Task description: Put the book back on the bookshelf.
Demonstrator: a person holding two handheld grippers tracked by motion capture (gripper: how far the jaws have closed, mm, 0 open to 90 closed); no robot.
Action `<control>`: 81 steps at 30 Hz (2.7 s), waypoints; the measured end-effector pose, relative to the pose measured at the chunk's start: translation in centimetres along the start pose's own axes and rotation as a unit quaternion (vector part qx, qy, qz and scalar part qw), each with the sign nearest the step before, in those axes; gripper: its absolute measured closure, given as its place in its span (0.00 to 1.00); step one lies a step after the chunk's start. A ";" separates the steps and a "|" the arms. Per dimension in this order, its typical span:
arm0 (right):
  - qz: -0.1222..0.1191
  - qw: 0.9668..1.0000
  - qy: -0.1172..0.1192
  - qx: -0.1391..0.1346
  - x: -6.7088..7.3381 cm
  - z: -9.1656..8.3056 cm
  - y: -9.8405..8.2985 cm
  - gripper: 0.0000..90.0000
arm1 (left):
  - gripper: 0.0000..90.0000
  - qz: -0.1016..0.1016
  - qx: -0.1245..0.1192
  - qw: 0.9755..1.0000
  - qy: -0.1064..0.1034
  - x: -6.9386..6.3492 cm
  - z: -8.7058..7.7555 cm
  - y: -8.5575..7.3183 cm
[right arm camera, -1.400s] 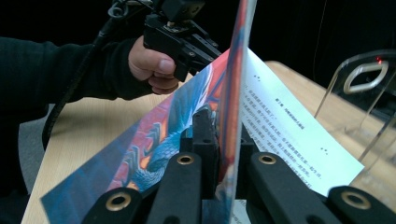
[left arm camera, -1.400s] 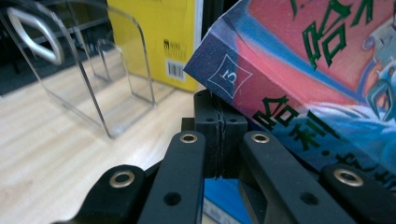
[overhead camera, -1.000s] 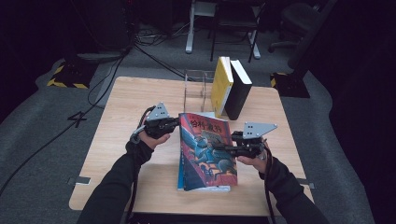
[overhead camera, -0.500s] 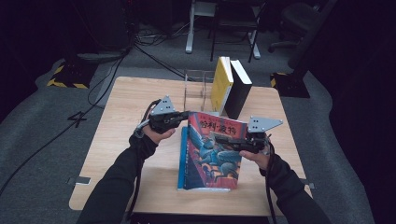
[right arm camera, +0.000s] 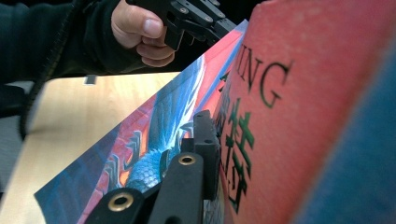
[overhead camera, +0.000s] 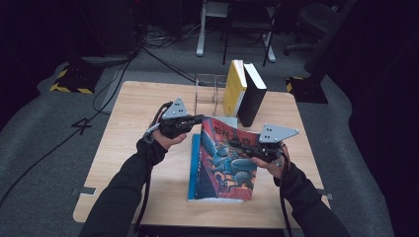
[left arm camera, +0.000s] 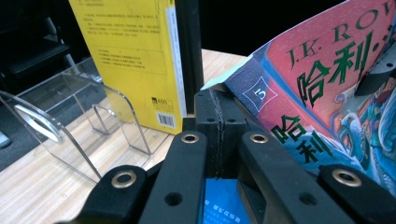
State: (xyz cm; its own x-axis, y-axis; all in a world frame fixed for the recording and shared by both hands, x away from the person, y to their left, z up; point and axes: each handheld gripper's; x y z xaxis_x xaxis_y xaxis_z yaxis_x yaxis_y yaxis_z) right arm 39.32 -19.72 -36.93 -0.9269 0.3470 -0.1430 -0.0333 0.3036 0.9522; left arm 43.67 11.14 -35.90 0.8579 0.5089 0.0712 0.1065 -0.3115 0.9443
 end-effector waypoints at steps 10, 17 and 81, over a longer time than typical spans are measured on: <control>-0.044 0.998 -0.030 -0.030 0.9 -0.4 0.3 0.98 | 0.99 0.012 -0.026 1.000 0.002 -0.4 -0.7 0.7; -0.065 0.996 -0.038 -0.041 2.7 -1.9 -0.5 0.98 | 0.80 0.010 -0.027 0.999 0.018 -2.9 -2.7 -0.6; -0.080 0.993 -0.072 -0.051 2.5 -3.6 0.1 0.82 | 0.76 0.067 -0.002 0.997 0.032 -10.9 -2.0 -7.0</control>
State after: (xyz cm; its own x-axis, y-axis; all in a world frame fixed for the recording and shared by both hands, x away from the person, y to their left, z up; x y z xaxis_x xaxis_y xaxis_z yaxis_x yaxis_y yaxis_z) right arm 35.70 -22.03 -36.25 -0.8437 0.4269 -0.3254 -0.2209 0.2764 0.9353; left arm 32.55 9.41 -42.65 0.8309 0.5125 0.2166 -0.0085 -0.3776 0.9259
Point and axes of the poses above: each handheld gripper's, and its own axes: z roughly forward along the jaws, y roughly out of its top, x roughly to its left, and after that the axes turned 3 degrees about -x, right-handed
